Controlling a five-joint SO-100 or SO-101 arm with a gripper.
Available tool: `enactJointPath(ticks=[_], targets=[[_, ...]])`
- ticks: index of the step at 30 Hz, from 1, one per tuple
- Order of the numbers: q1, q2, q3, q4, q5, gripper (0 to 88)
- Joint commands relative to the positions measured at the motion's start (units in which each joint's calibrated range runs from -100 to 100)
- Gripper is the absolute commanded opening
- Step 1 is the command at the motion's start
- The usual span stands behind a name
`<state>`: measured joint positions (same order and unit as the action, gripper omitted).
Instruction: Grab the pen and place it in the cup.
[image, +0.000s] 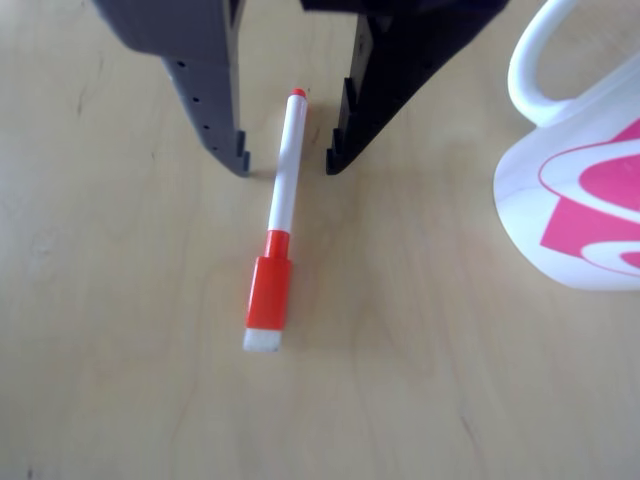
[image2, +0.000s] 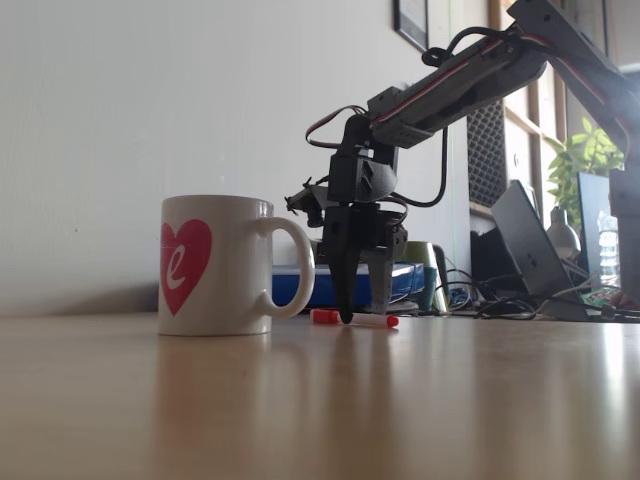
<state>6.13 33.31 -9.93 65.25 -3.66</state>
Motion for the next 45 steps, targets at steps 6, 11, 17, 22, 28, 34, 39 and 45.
enactJointPath(ticks=[6, 11, 17, 22, 28, 34, 39, 45], targets=[[0.0, -0.2, -1.8, 0.3, 0.2, 1.2], [-0.1, -1.5, 0.6, -1.2, 0.2, 1.2], [-1.9, -23.4, 5.2, -1.2, 0.8, 1.2], [-6.3, -43.3, 8.2, -1.4, 2.3, 1.2], [-13.8, -55.2, 17.4, -5.2, 6.1, 1.2], [-15.8, -65.7, 38.7, -24.3, 6.3, 1.2], [-17.8, -67.7, 52.0, -41.1, 6.3, 1.1], [-21.4, -63.9, 57.3, -54.5, 6.3, 1.1]])
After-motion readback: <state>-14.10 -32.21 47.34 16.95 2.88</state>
